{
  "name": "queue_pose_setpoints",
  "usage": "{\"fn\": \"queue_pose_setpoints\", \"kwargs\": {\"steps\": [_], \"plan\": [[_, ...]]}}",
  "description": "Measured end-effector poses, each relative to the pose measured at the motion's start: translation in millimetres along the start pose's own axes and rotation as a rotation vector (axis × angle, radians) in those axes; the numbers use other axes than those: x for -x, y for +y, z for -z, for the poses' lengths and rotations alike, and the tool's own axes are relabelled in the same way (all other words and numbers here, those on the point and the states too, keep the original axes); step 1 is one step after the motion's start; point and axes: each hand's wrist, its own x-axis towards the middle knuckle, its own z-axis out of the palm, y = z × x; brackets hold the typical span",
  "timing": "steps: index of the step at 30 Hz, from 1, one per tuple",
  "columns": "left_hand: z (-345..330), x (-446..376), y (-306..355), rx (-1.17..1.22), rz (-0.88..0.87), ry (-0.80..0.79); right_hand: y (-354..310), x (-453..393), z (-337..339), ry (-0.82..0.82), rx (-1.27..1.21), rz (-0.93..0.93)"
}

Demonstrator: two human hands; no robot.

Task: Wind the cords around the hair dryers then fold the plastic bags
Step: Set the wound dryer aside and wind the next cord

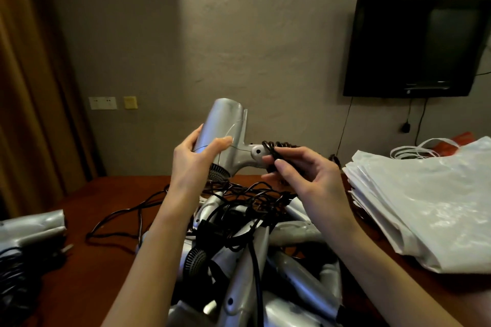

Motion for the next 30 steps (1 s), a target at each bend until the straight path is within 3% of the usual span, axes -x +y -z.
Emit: {"fn": "queue_pose_setpoints", "kwargs": {"steps": [3, 8, 14, 17, 20, 24, 26, 30], "plan": [[1, -1, 1, 0.029, 0.02, 0.018, -1, 2, -8, 0.034, -0.34, -0.179], [2, 1, 4, 0.11, 0.069, 0.0, 6, 3, -11, 0.014, -0.656, -0.47], [9, 3, 4, 0.181, 0.099, -0.071, 9, -4, -9, -0.026, -0.637, -0.503], [15, 6, 3, 0.239, 0.141, -0.101, 12, -3, -14, -0.125, -0.56, -0.566], [27, 12, 7, 0.326, 0.207, -0.155, 10, 1, -28, -0.217, -0.461, -0.457], [54, 19, 5, 0.461, 0.289, -0.275, 4, 3, -54, -0.172, -0.326, -0.187], [70, 21, 7, 0.365, 0.331, -0.248, 4, 1, -68, -0.163, -0.212, -0.078], [122, 29, 15, -0.087, 0.367, -0.06, 12, -7, -99, -0.195, 0.038, 0.048]]}}
